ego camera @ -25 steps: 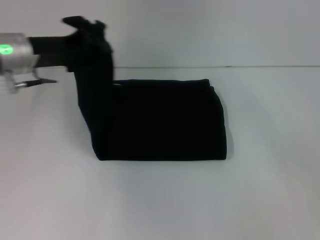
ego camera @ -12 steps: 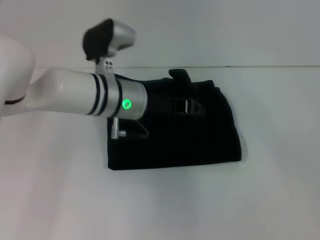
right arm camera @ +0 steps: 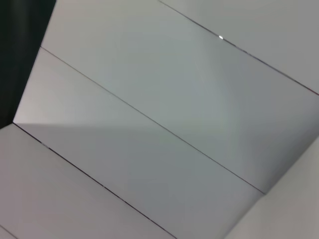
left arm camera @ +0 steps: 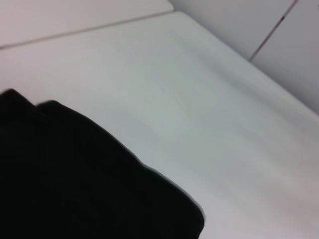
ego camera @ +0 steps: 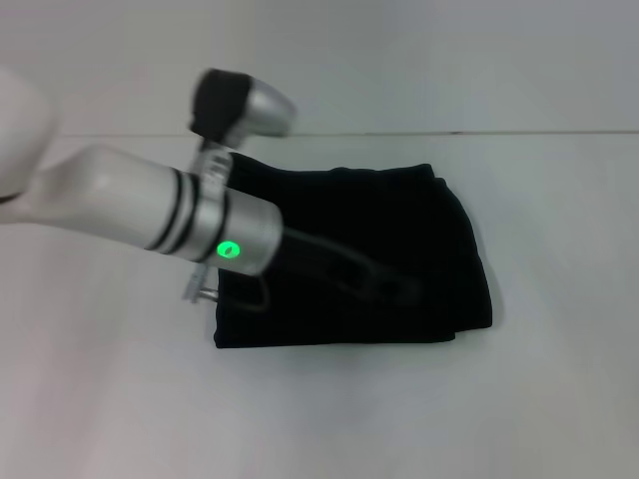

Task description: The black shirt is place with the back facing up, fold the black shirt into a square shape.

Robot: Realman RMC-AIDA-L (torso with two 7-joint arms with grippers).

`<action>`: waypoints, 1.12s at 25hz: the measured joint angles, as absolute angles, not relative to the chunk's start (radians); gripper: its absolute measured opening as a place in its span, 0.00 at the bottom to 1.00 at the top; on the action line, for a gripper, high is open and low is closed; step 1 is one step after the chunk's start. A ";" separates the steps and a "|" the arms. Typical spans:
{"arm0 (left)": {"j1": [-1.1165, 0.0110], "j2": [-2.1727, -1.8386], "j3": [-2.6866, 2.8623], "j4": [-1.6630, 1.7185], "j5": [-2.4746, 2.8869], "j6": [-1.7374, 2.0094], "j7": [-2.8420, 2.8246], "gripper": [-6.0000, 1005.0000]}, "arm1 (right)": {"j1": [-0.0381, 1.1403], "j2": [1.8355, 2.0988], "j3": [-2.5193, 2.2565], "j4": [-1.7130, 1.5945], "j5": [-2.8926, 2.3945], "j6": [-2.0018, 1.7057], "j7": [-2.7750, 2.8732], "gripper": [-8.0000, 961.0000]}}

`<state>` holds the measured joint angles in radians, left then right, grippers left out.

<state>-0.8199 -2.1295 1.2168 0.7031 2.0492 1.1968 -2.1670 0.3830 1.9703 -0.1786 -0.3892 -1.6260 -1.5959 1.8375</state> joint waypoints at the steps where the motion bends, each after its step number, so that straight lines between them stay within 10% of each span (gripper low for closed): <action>1: -0.789 -2.122 1.173 0.739 2.036 1.234 -2.168 0.31 | 0.386 1.969 -0.181 -0.392 -1.634 -1.589 1.842 0.85; 14: -0.663 -1.989 0.605 0.564 1.991 1.363 -2.551 0.80 | 0.507 1.914 -0.364 -0.488 -1.936 -1.462 2.073 0.83; 28: -0.620 -2.008 0.556 0.578 2.038 1.365 -2.532 0.79 | 0.831 1.887 -0.643 -0.515 -2.354 -1.348 2.397 0.81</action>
<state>-0.6200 -2.0079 0.5559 0.5779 2.0376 1.3655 -2.5321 0.8308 1.8871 -0.6430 -0.5155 -2.3536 -1.3479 2.3966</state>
